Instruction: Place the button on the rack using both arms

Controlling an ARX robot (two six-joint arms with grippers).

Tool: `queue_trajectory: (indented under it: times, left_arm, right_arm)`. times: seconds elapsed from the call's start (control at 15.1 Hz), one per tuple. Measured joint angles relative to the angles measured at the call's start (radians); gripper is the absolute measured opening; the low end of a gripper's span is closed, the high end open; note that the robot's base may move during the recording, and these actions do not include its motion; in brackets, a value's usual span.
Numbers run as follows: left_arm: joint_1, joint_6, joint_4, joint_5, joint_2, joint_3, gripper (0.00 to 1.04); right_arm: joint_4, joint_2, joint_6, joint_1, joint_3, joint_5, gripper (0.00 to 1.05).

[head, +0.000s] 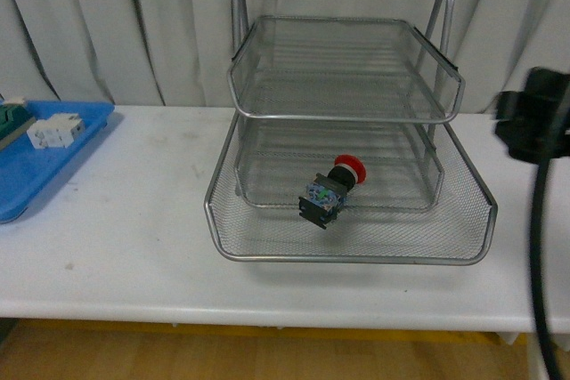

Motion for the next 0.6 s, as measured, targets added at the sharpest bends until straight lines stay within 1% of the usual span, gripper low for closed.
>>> queue_trajectory:
  times: [0.07,0.13,0.26,0.4,0.6]
  left_arm:
    - [0.0,0.0,0.0,0.0,0.0,0.0,0.98]
    - [0.0,0.0,0.0,0.0,0.0,0.0,0.98]
    - [0.0,0.0,0.0,0.0,0.0,0.0,0.98]
    - [0.0,0.0,0.0,0.0,0.0,0.0,0.98]
    - [0.0,0.0,0.0,0.0,0.0,0.0,0.98]
  right_arm:
    - [-0.035,0.049,0.004,0.049,0.053,0.0,0.53]
    - [-0.082,0.088,0.008,0.113,0.104,-0.001,0.4]
    - [-0.138,0.108,0.008,0.179,0.119,-0.014,0.25]
    - [-0.196,0.118,0.008,0.251,0.113,-0.034,0.03]
    - [-0.224,0.112,0.011,0.288,0.059,-0.042,0.02]
